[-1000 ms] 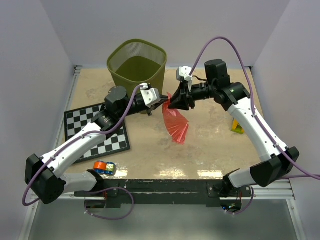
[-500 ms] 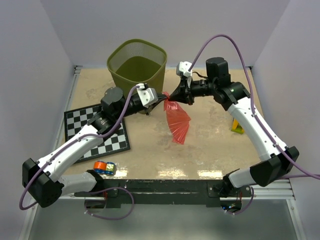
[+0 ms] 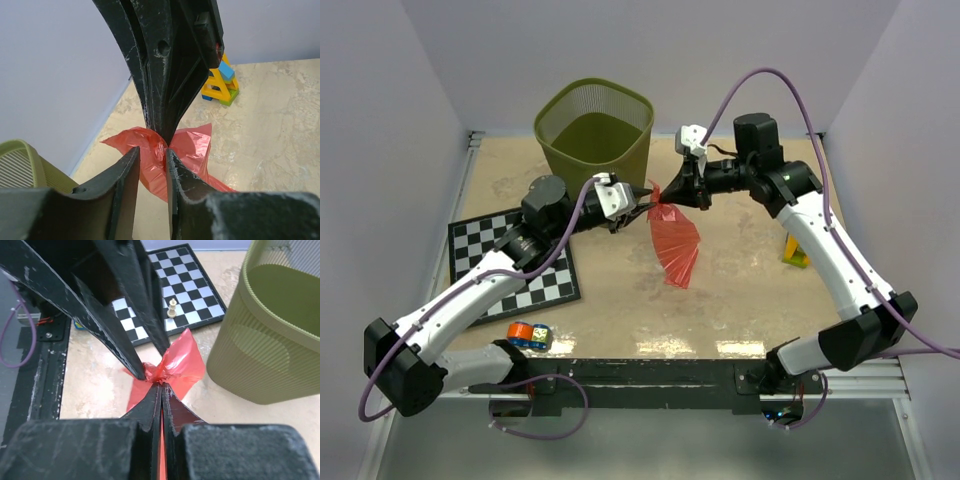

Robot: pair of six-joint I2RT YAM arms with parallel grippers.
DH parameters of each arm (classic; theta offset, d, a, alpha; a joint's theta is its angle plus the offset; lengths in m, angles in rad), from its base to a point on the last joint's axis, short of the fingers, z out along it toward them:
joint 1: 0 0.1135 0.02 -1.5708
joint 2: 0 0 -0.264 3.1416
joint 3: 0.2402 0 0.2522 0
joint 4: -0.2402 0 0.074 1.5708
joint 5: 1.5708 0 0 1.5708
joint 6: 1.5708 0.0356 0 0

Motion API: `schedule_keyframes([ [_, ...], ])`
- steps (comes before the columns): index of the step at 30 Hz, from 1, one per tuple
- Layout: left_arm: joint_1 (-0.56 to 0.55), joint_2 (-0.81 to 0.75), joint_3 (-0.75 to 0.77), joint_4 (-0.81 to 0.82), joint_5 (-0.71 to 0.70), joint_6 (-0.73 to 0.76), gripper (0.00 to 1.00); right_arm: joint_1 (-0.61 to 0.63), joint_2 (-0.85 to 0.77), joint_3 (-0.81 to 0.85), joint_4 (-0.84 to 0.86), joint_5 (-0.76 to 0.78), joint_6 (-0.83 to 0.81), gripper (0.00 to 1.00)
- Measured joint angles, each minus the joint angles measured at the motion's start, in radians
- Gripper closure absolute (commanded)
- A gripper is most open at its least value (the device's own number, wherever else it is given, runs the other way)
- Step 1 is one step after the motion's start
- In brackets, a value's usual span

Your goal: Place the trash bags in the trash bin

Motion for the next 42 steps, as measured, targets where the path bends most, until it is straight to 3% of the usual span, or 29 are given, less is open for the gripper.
schedule_keyframes([
  [2, 0.0, 0.006, 0.0, -0.003, 0.006, 0.011, 0.6, 0.0, 0.004, 0.007, -0.017, -0.016, -0.013, 1.0],
  [5, 0.0, 0.024, 0.001, -0.005, 0.019, 0.023, 0.63, 0.0, 0.013, 0.017, -0.039, -0.028, -0.032, 1.0],
  [8, 0.0, 0.04, 0.002, -0.006, 0.033, 0.027, 0.77, 0.001, 0.024, 0.028, -0.055, -0.035, -0.046, 1.0],
  [11, 0.0, 0.048, 0.003, -0.005, 0.047, 0.028, 1.0, 0.006, 0.032, 0.036, -0.068, -0.037, -0.058, 1.0],
  [29, 0.031, 0.01, 0.006, -0.021, -0.018, -0.058, 1.0, -0.084, 0.041, 0.054, -0.06, -0.04, -0.001, 1.0],
  [30, 0.032, 0.009, 0.006, -0.021, -0.021, -0.063, 1.0, -0.085, 0.041, 0.054, -0.056, -0.04, 0.003, 0.98],
  [34, 0.033, 0.009, 0.006, -0.025, -0.028, -0.08, 1.0, -0.081, 0.04, 0.054, -0.045, -0.042, 0.01, 0.49],
  [38, 0.033, 0.018, 0.01, -0.024, -0.024, -0.098, 1.0, -0.062, 0.039, 0.054, -0.015, -0.042, 0.016, 0.48],
  [42, 0.033, 0.04, 0.02, -0.024, -0.016, -0.109, 1.0, -0.019, 0.039, 0.054, 0.014, -0.041, 0.024, 0.59],
])
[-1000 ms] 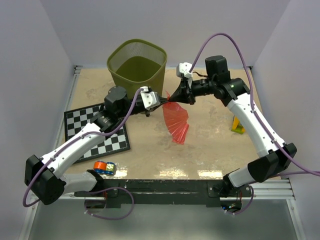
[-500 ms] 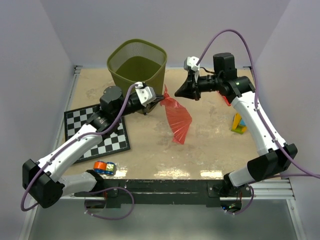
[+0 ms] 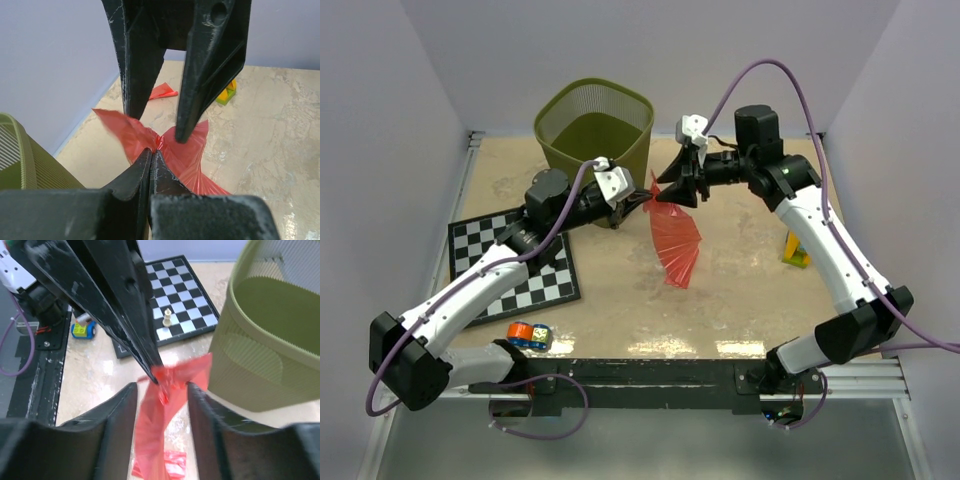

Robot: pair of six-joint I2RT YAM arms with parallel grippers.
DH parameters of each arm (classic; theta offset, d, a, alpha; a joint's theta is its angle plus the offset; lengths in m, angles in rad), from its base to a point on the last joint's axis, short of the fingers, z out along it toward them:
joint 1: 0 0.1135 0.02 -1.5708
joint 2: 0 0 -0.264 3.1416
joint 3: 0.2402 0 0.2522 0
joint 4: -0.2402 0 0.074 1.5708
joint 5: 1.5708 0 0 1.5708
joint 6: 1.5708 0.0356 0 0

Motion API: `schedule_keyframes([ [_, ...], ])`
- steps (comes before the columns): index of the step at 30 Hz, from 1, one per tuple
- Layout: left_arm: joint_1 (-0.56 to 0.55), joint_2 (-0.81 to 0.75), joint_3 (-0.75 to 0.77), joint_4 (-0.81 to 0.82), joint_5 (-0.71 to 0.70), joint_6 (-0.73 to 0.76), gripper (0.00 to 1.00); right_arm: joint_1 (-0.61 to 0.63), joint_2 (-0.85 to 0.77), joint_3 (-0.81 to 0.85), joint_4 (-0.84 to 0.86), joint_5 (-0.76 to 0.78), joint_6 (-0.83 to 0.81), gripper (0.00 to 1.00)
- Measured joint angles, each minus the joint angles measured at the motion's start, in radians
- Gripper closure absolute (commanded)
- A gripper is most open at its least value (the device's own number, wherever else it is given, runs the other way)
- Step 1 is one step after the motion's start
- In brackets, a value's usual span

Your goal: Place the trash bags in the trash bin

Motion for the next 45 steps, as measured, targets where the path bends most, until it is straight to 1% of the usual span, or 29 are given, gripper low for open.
schedule_keyframes([
  [1, 0.0, 0.004, 0.003, 0.0, 0.001, -0.003, 1.0, 0.01, 0.0, 0.0, 0.01, 0.001, 0.002, 0.62],
  [2, 0.0, 0.008, 0.005, 0.0, 0.005, -0.01, 1.0, 0.024, 0.0, 0.0, 0.021, 0.006, 0.006, 0.68],
  [4, 0.0, 0.013, 0.008, 0.0, 0.009, -0.016, 1.0, 0.048, 0.0, 0.0, 0.041, 0.023, 0.01, 0.83],
  [8, 0.006, 0.013, 0.012, -0.006, 0.011, -0.021, 1.0, 0.067, 0.0, 0.001, 0.056, 0.047, 0.01, 0.95],
  [9, 0.006, 0.013, 0.013, -0.009, 0.01, -0.021, 0.99, 0.067, 0.0, 0.001, 0.059, 0.054, 0.01, 0.95],
  [11, 0.006, 0.013, 0.014, -0.01, 0.011, -0.02, 0.93, 0.067, 0.0, 0.001, 0.059, 0.06, 0.008, 0.85],
  [12, 0.006, 0.012, 0.014, -0.012, 0.012, -0.019, 0.92, 0.067, 0.0, 0.001, 0.058, 0.061, 0.007, 0.79],
  [13, 0.006, 0.012, 0.014, -0.013, 0.013, -0.018, 0.94, 0.067, 0.0, 0.001, 0.058, 0.061, 0.006, 0.74],
  [14, 0.006, 0.011, 0.014, -0.015, 0.014, -0.018, 1.0, 0.067, 0.0, 0.001, 0.056, 0.06, 0.007, 0.68],
  [15, 0.006, 0.01, 0.014, -0.017, 0.015, -0.017, 1.0, 0.067, 0.0, 0.001, 0.055, 0.059, 0.005, 0.65],
  [19, 0.006, -0.003, 0.014, -0.017, 0.015, -0.014, 1.0, 0.067, 0.002, 0.004, 0.027, 0.048, -0.005, 0.62],
  [21, 0.006, -0.01, 0.014, -0.015, 0.012, -0.015, 1.0, 0.067, 0.002, 0.005, 0.016, 0.049, -0.009, 0.64],
  [23, 0.006, -0.016, 0.014, -0.01, 0.007, -0.018, 1.0, 0.067, 0.002, 0.005, 0.009, 0.051, -0.017, 0.75],
  [25, 0.006, -0.019, 0.014, -0.008, 0.007, -0.019, 1.0, 0.067, 0.002, 0.005, 0.01, 0.056, -0.024, 0.82],
  [29, 0.007, -0.02, 0.014, -0.006, 0.006, -0.019, 1.0, 0.066, 0.002, 0.006, 0.016, 0.063, -0.02, 0.88],
  [30, 0.008, -0.02, 0.014, -0.006, 0.006, -0.018, 0.96, 0.066, 0.002, 0.006, 0.018, 0.068, -0.018, 0.88],
  [31, 0.008, -0.02, 0.014, -0.007, 0.006, -0.018, 0.86, 0.066, 0.001, 0.006, 0.018, 0.072, -0.017, 0.86],
  [32, 0.008, -0.02, 0.014, -0.008, 0.007, -0.016, 0.78, 0.066, 0.001, 0.006, 0.018, 0.075, -0.016, 0.86],
  [34, 0.011, -0.02, 0.015, -0.016, 0.013, 0.005, 0.69, 0.066, 0.001, 0.006, 0.01, 0.074, -0.015, 0.87],
  [37, 0.016, -0.022, 0.032, -0.059, 0.024, 0.075, 0.64, 0.068, 0.001, 0.007, -0.004, 0.07, -0.018, 0.9],
  [40, 0.019, -0.032, 0.056, -0.143, 0.064, 0.172, 0.65, 0.068, 0.003, 0.012, -0.012, 0.066, -0.037, 0.92],
  [45, 0.021, -0.04, 0.088, -0.246, 0.159, 0.299, 0.68, 0.067, 0.015, 0.026, -0.043, 0.032, -0.085, 0.91],
])
